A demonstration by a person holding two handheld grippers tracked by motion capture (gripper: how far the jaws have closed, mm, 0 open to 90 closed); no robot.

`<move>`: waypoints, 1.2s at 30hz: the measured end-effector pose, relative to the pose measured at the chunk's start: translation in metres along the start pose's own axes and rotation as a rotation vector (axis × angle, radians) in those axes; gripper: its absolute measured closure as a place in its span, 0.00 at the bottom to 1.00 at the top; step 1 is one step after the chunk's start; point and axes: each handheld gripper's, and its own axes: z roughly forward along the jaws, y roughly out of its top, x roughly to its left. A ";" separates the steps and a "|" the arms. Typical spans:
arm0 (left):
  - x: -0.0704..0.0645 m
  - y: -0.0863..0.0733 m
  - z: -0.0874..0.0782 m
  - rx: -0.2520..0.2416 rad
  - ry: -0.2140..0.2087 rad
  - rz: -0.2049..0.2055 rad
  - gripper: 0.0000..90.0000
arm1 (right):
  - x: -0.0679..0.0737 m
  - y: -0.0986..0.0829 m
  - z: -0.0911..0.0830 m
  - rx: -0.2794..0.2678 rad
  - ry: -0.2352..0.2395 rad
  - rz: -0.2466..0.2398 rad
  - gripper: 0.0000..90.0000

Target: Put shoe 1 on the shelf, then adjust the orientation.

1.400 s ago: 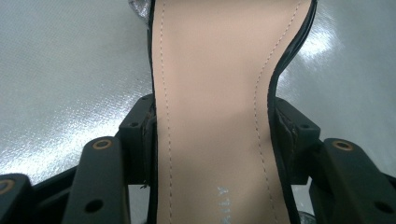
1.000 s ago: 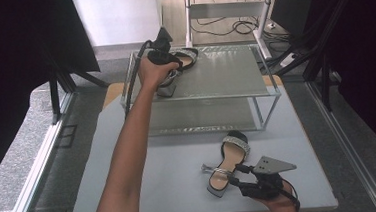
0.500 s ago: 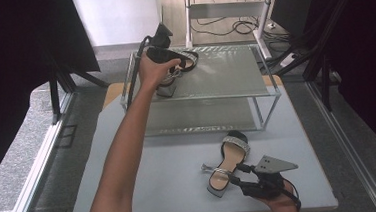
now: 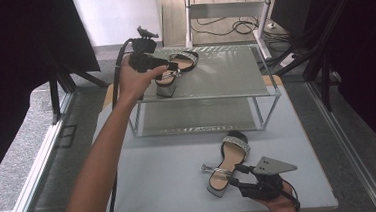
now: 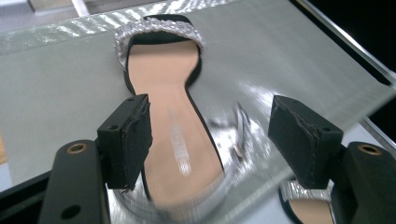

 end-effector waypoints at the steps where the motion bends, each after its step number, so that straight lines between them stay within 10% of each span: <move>1: -0.001 -0.006 -0.004 -0.009 -0.011 0.006 0.34 | 0.001 0.001 0.000 0.003 0.000 -0.004 0.52; 21: -0.013 -0.102 -0.018 0.034 -0.041 0.162 0.34 | 0.018 0.017 0.019 -0.011 0.019 -0.033 0.76; 30: -0.016 -0.140 -0.011 0.081 -0.031 0.204 0.35 | 0.039 0.021 0.055 0.118 0.007 -0.175 0.94; 36: -0.014 -0.165 -0.002 0.103 -0.031 0.182 0.35 | 0.040 0.021 0.071 0.182 -0.025 -0.181 0.95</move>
